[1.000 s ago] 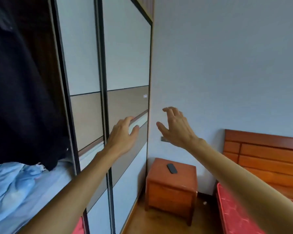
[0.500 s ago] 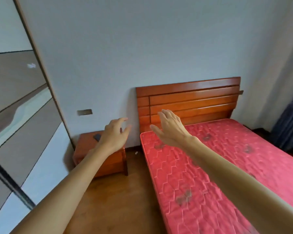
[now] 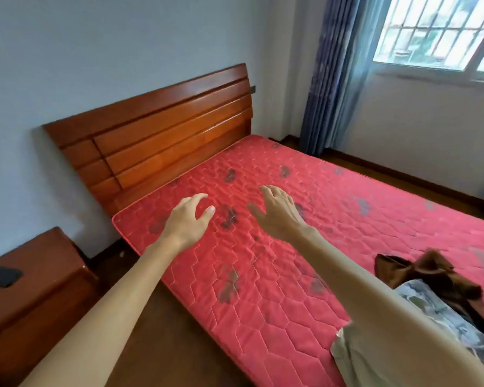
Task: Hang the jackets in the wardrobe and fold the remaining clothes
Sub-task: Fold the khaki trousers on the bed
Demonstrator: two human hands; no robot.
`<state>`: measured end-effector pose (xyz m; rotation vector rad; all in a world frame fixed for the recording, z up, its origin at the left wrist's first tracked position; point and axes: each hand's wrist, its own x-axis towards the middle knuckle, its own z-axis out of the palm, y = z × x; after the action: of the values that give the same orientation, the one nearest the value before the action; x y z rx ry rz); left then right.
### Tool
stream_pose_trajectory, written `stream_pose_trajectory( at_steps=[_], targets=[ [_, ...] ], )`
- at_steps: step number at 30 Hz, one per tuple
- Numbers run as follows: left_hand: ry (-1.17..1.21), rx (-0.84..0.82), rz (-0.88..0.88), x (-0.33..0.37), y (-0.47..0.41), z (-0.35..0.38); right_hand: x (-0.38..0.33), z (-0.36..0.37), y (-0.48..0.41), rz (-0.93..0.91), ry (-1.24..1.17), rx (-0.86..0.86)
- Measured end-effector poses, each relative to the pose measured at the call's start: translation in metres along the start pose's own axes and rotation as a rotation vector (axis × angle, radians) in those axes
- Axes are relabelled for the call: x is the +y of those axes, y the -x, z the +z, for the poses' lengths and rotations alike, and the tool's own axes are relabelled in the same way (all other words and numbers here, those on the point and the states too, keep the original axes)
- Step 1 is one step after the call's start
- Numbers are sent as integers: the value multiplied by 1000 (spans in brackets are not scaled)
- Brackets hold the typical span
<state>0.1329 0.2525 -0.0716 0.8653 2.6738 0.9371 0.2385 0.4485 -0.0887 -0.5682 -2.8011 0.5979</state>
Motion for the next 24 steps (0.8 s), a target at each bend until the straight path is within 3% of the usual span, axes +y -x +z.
stream_pose_trajectory(
  at_steps=[12, 18, 24],
  targets=[
    [50, -372, 215, 75, -65, 140, 144, -9, 68, 400, 76, 88],
    [28, -524, 328, 134, -50, 226, 222, -23, 138, 608, 68, 148],
    [-3, -675, 360, 182, -9, 325, 306, -20, 219, 805, -20, 103]
  ],
)
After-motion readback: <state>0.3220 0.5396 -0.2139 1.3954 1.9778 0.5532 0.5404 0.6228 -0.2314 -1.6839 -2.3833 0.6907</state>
